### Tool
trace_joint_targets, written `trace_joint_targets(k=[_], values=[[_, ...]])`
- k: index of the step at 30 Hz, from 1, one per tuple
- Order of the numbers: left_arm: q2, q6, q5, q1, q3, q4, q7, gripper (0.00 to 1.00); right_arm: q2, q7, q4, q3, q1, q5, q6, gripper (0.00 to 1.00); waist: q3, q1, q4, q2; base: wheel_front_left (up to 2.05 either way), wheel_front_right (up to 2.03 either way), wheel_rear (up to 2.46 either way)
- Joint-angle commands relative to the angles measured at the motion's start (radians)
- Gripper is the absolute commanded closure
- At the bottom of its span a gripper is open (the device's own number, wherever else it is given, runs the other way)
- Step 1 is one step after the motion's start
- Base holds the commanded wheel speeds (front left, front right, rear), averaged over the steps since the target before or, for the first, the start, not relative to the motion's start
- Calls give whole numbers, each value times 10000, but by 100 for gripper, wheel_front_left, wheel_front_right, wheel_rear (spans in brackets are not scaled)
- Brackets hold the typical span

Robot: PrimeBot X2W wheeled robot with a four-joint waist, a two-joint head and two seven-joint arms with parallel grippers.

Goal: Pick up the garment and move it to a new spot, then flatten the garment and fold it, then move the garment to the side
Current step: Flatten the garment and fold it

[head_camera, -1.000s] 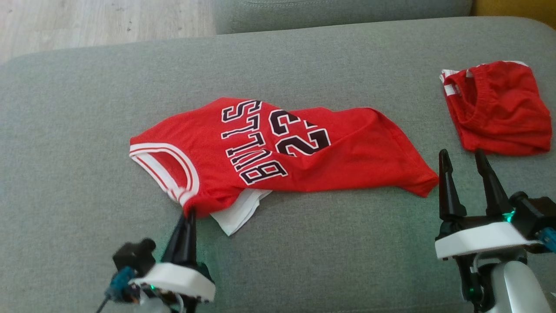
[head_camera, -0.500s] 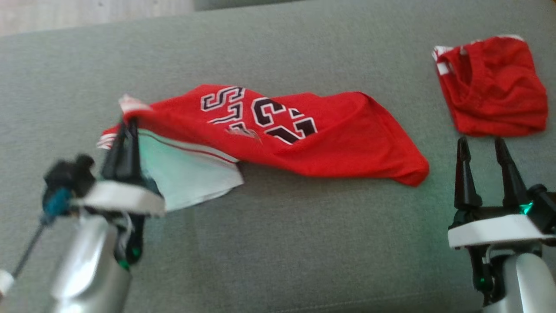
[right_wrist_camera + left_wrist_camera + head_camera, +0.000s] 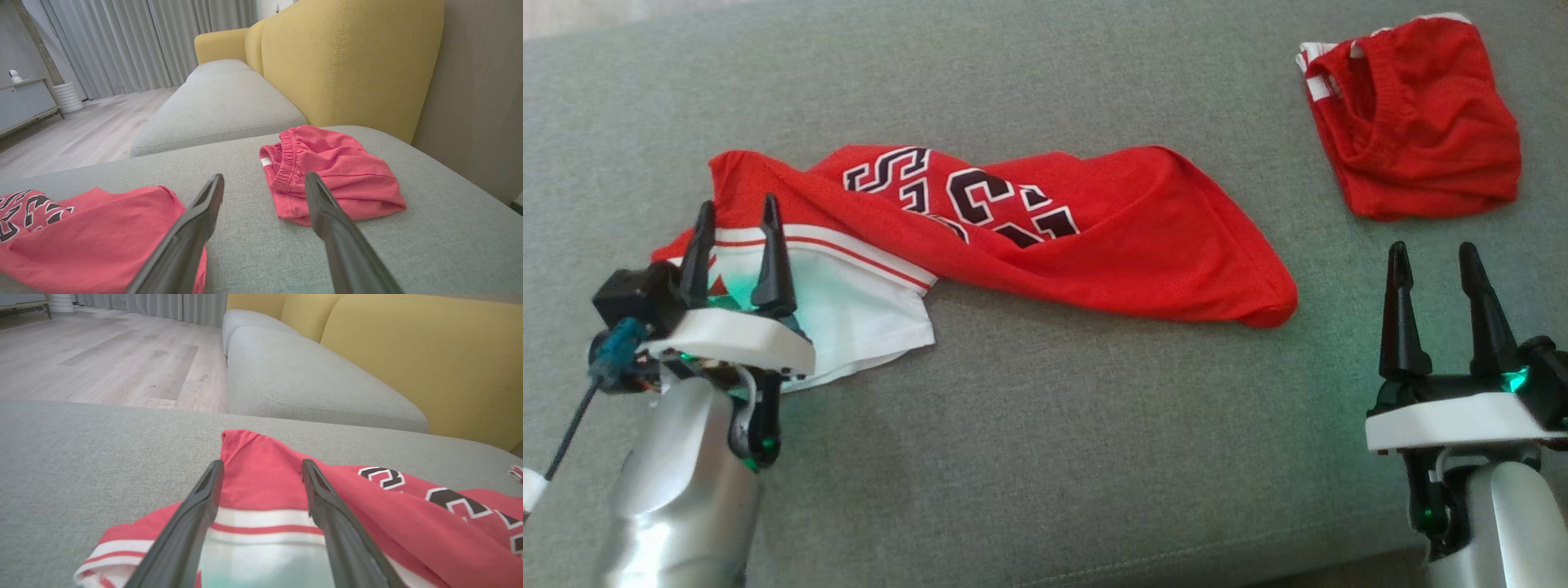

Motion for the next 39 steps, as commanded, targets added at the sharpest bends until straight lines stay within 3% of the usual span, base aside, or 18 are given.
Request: trace_joint_targets(k=[1, 10, 19, 28, 39], values=[[234, -57, -8, -309, 279, -235, -207, 0, -43, -118, -273, 183, -256, 7, 65, 0, -105, -2, 98, 0, 0, 0, 0], [-429, -313, 110, 1145, -79, -1002, -601, 0, -43, -152, 23, 209, -21, -139, 65, 0, -1113, -2, 869, 0, 0, 0, 0], [-887, -99, 331, 3180, -368, -2129, -634, 0, -43, -245, 578, 500, 507, -371, 65, 0, -2324, -2, 1592, 0, 0, 0, 0], [-962, 280, 477, 4532, -393, -2703, -638, 0, -43, -372, 1097, 1245, 792, -317, 65, 0, -2978, -2, 1743, 0, 0, 0, 0], [-955, 488, 425, 4874, -460, -3028, -610, 0, -43, -440, 1645, 1757, 717, -385, 65, 0, -3132, -2, 1721, 0, 0, 0, 0]])
